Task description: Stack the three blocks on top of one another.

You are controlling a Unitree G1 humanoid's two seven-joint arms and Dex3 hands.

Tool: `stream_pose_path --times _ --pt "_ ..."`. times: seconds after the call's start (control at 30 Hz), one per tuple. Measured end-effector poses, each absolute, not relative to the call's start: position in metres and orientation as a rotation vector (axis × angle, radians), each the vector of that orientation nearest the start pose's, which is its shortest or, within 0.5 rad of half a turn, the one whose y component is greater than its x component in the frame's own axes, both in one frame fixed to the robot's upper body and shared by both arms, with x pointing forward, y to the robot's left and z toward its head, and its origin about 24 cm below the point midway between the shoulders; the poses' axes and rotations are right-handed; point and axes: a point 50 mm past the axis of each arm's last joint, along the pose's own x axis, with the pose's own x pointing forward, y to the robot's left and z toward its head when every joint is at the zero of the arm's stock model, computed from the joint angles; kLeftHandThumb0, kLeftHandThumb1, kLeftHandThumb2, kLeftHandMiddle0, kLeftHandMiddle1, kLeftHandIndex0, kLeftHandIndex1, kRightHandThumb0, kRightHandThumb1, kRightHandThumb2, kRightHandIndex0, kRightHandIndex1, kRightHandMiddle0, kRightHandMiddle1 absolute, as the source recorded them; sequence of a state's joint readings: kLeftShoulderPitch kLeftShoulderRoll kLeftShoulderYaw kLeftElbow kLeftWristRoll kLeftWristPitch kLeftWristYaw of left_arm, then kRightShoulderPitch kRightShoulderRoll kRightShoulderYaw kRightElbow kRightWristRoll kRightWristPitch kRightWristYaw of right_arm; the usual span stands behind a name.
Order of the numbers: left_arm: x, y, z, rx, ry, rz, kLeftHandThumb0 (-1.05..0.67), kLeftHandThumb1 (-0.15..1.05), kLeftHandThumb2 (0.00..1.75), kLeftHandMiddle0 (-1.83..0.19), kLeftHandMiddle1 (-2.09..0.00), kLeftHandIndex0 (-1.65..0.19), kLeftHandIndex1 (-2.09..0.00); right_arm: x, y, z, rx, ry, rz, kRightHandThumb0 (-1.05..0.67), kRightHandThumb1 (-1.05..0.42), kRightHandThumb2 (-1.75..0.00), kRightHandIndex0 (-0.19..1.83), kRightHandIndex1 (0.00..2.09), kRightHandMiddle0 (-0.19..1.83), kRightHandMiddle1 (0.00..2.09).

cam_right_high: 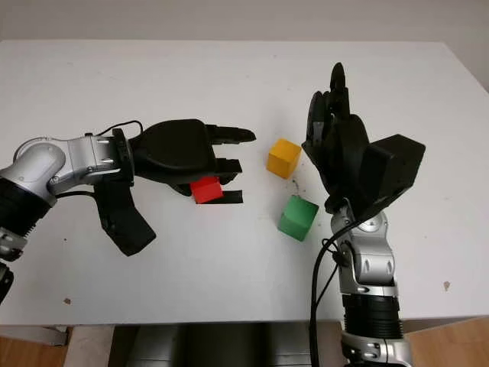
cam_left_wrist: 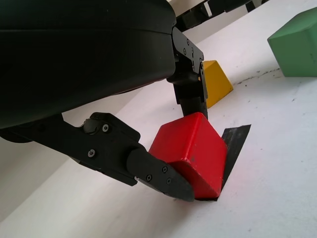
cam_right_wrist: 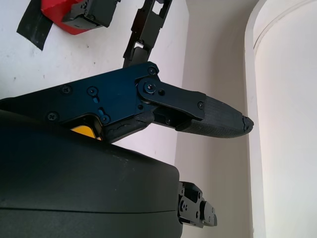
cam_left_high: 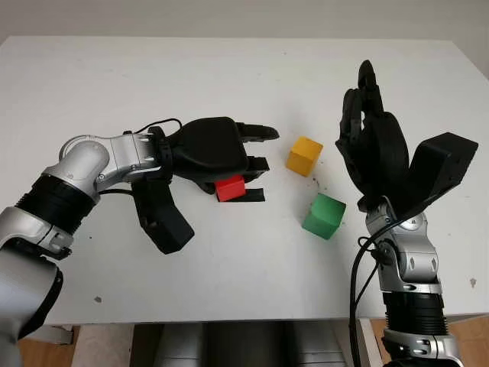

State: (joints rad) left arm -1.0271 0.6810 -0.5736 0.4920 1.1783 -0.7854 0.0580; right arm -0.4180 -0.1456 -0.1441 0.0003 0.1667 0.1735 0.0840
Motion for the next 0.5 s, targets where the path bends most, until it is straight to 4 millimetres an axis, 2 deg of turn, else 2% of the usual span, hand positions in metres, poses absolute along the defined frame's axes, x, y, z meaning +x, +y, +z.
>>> stream_pose_path --times 0.5 --pt "0.3474 0.1073 0.1911 1.938 -1.017 -0.841 -0.48 0.93 0.06 -0.07 -0.05 -0.36 -1.28 0.3201 -0.1751 0.1464 0.042 -0.245 0.065 -0.72 -1.05 -0.7 -0.19 0.0 -0.19 0.0"
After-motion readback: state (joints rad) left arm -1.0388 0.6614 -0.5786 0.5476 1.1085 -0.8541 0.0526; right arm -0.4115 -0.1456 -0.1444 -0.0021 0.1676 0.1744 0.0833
